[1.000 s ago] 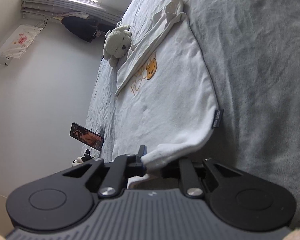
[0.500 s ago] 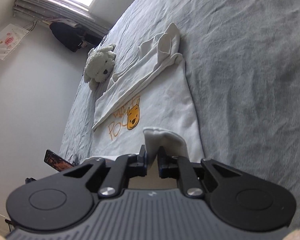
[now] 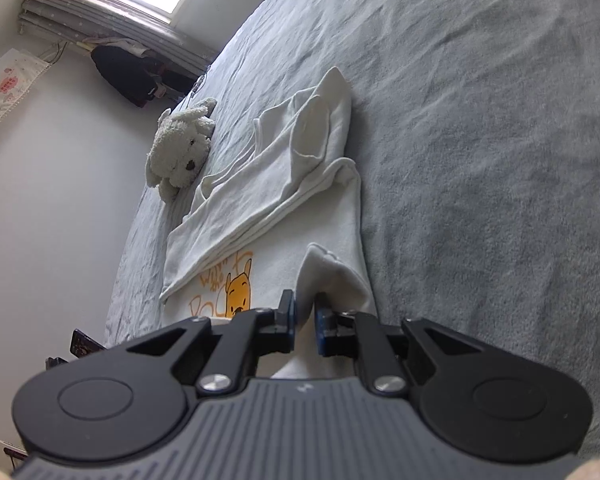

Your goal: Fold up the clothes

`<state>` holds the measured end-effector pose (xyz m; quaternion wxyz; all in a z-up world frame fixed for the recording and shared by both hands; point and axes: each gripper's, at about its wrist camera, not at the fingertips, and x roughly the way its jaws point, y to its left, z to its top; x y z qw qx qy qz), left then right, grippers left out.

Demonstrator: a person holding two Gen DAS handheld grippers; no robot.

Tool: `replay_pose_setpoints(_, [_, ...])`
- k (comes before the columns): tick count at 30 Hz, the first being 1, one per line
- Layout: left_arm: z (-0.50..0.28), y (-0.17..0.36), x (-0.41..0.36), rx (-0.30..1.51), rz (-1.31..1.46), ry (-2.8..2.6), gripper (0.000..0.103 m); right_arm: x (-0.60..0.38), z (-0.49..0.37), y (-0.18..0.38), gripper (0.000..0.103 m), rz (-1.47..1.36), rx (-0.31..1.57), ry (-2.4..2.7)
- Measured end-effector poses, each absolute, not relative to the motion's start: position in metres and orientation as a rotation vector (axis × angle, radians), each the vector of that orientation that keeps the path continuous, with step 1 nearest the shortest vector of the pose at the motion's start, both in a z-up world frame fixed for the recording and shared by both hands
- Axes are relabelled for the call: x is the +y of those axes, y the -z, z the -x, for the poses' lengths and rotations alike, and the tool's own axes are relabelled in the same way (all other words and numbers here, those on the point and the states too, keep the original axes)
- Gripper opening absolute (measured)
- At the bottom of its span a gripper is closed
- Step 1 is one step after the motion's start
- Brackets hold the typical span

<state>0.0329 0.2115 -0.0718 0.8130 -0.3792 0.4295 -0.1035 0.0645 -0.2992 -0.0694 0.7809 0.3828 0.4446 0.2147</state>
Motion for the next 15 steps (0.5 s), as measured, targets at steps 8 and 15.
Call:
replay_pose_setpoints(8, [-0.035,0.051,0.214,0.814,0.709,0.185,0.036,-0.312,-0.065,0.052,0.049,-0.884,0.891,-0.425])
replay_pose_setpoints(15, [-0.034,0.035,0.213,0.723,0.558,0.139,0.039,-0.307,-0.06,0.034,0.049,-0.74,0.817,-0.352])
